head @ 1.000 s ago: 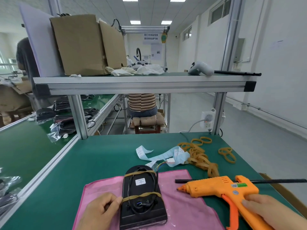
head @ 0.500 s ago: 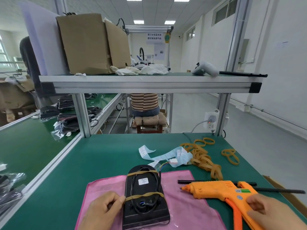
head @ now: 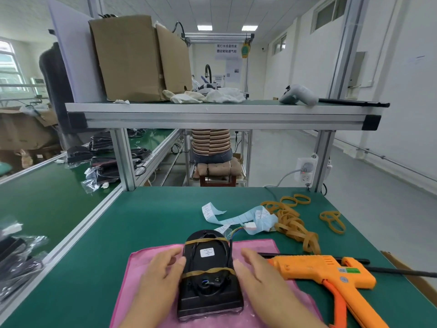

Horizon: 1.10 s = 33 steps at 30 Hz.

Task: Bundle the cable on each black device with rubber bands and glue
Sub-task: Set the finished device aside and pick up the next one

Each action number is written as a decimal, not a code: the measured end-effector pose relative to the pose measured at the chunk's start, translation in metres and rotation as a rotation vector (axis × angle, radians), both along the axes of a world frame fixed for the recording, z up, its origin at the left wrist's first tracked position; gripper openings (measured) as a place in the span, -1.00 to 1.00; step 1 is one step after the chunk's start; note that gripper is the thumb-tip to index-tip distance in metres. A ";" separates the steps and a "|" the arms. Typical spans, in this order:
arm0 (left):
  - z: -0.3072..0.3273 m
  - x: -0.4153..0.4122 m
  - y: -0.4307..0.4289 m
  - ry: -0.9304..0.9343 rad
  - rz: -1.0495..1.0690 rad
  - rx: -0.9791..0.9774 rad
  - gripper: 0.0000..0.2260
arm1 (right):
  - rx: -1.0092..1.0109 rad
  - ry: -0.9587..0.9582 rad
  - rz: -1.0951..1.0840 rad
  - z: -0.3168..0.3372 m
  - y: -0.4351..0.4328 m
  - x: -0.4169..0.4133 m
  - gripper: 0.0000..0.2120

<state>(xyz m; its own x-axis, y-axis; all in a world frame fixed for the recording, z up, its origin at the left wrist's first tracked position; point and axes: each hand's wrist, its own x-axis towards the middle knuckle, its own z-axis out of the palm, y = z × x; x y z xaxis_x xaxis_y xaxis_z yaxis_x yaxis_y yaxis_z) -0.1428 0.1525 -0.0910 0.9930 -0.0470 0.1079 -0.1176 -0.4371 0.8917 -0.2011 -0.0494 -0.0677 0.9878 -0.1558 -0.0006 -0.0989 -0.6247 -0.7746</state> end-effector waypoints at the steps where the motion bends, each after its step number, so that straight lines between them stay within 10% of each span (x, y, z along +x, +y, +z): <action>1: 0.003 -0.002 -0.005 0.010 -0.017 -0.035 -0.85 | 0.046 -0.001 0.012 0.001 0.010 0.008 -0.80; 16: 0.025 -0.017 -0.021 0.222 0.025 -0.419 -0.68 | 0.168 -0.015 0.032 -0.004 0.056 0.035 -0.49; 29: 0.097 -0.026 0.067 -0.086 0.297 -0.536 -0.55 | 0.210 -0.164 0.399 0.086 0.146 0.069 -0.61; 33: 0.118 -0.035 0.109 -0.247 0.412 -0.570 -0.68 | 0.210 -0.206 0.554 0.117 0.189 0.077 -0.34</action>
